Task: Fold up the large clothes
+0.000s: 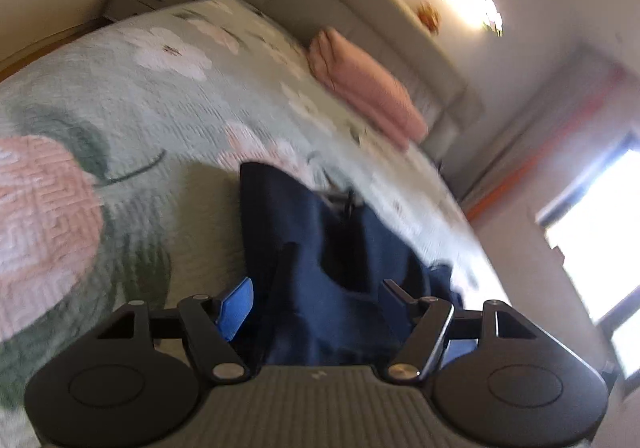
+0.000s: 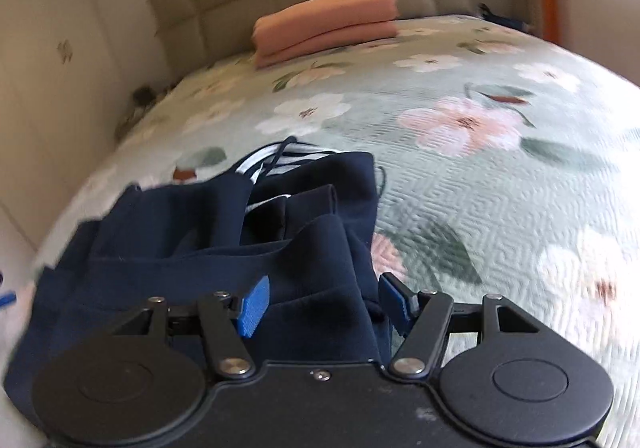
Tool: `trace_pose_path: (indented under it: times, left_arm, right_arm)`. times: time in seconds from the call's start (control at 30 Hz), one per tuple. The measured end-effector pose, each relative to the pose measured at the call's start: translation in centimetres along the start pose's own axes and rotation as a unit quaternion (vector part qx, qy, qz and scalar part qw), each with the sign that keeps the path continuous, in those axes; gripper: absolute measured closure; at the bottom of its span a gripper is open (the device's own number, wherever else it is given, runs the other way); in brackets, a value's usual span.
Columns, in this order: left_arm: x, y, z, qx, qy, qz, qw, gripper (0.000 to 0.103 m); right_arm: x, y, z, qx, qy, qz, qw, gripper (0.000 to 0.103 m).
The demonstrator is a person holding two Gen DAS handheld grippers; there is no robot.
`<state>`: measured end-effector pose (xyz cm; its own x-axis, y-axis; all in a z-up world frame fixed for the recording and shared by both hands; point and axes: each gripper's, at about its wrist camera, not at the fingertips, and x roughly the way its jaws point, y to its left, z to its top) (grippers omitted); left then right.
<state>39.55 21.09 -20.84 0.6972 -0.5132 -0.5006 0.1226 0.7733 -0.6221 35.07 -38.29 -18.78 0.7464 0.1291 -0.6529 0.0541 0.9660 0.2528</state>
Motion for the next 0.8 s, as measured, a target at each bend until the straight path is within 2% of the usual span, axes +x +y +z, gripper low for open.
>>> trace_pose_path:
  times: [0.13, 0.37, 0.5, 0.57, 0.6, 0.63, 0.67, 0.7, 0.73, 0.8]
  left_arm:
    - [2.5, -0.6, 0.0, 0.025, 0.03, -0.007, 0.9992, 0.032]
    - [5.0, -1.6, 0.1, 0.067, 0.047, 0.02, 0.9964, 0.032]
    - [6.1, -3.0, -0.3, 0.12, 0.039, 0.088, 0.9881, 0.033]
    - [6.8, -3.2, -0.5, 0.127, 0.049, 0.084, 0.9872, 0.042]
    - [7.0, -3.5, -0.7, 0.132, 0.053, 0.085, 0.9862, 0.049]
    - [7.2, -4.0, -1.0, 0.151, 0.052, 0.098, 0.9823, 0.066]
    - [7.4, -4.6, -1.3, 0.178, 0.053, 0.115, 0.9759, 0.078]
    - [7.5, -5.1, -1.6, 0.197, 0.056, 0.123, 0.971, 0.084]
    - [7.1, -5.5, -1.9, 0.205, 0.048, 0.126, 0.9693, 0.086]
    - [5.7, -5.9, -2.1, 0.203, 0.025, 0.12, 0.9714, 0.088]
  right_arm:
    - [2.8, 0.4, 1.1, -0.041, 0.014, -0.008, 0.999, 0.029]
    - [5.8, -1.2, 1.6, -0.01, 0.039, 0.004, 0.999, 0.029]
    - [6.7, -0.8, 1.1, -0.012, 0.049, 0.015, 0.999, 0.029]
    - [6.7, -0.2, 0.8, -0.021, 0.046, 0.022, 0.998, 0.03]
    - [6.6, 0.2, 0.6, -0.032, 0.04, 0.016, 0.999, 0.033]
    - [6.4, 0.8, 0.4, -0.047, 0.034, 0.011, 0.998, 0.052]
    - [6.2, 1.6, 0.1, -0.071, 0.029, 0.004, 0.997, 0.081]
    - [6.0, 2.4, -0.2, -0.095, 0.026, -0.002, 0.995, 0.09]
    - [5.6, 3.1, -0.4, -0.115, 0.02, -0.006, 0.993, 0.091]
    - [4.2, 4.5, -1.1, -0.157, -0.006, -0.026, 0.987, 0.093]
